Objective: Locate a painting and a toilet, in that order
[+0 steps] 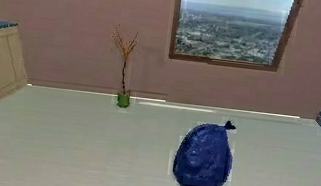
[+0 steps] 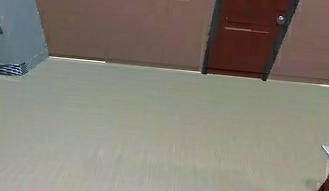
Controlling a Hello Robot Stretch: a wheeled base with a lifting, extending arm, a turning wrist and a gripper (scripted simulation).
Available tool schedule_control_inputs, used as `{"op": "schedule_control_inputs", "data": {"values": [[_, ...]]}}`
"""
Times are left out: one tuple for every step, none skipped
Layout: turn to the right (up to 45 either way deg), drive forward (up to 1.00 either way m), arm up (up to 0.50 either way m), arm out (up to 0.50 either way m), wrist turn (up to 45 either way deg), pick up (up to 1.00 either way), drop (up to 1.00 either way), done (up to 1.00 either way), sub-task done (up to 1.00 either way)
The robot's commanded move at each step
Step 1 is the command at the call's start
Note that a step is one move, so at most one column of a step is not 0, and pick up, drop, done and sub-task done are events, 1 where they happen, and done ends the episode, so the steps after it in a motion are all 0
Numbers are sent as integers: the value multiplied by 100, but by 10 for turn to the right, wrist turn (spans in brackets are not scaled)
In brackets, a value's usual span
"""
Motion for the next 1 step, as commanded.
{"op": "schedule_control_inputs", "data": {"values": [[450,0,0,0,0,0,0,0,0]]}}
